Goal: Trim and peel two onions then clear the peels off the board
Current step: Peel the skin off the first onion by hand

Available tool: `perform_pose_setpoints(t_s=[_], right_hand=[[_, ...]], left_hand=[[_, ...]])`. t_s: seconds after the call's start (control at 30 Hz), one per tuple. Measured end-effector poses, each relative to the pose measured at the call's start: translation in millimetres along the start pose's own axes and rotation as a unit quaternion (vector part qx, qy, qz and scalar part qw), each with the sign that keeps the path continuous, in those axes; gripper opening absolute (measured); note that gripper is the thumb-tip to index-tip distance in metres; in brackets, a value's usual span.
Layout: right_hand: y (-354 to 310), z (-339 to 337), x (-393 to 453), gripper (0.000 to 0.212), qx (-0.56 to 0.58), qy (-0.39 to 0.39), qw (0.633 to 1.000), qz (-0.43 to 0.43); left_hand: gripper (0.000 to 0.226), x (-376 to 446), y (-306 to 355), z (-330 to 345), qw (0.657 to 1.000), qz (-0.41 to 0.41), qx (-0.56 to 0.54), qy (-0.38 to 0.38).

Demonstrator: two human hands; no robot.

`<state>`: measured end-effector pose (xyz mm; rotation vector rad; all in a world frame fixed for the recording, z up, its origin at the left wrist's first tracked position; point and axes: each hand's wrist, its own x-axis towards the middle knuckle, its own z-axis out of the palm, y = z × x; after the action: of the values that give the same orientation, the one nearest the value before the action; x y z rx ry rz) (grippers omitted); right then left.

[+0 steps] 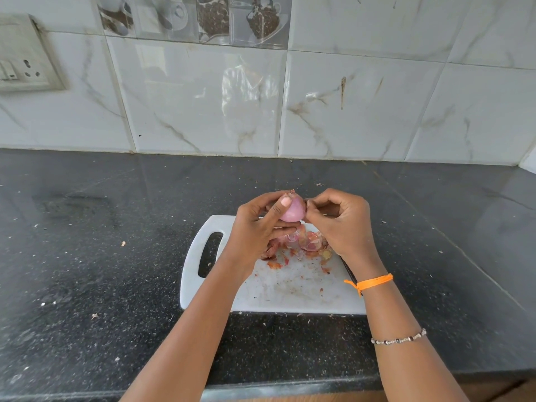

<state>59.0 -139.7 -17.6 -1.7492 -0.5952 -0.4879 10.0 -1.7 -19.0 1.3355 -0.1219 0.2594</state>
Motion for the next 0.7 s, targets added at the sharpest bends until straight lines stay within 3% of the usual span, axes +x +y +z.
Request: perform_pose_setpoints(t_s=[0.2, 0.7], right_hand=[[1, -2, 0, 0.015, 0.062, 0.006, 0.998, 0.01], [9, 1, 2, 0.008, 0.024, 0.01, 0.998, -0.054]], left_hand=[[0.017, 0, -1, 1, 1.0, 0.014, -0.005, 0.012], [0.027, 1, -2, -3, 1.0, 0.007, -0.019, -0.006]])
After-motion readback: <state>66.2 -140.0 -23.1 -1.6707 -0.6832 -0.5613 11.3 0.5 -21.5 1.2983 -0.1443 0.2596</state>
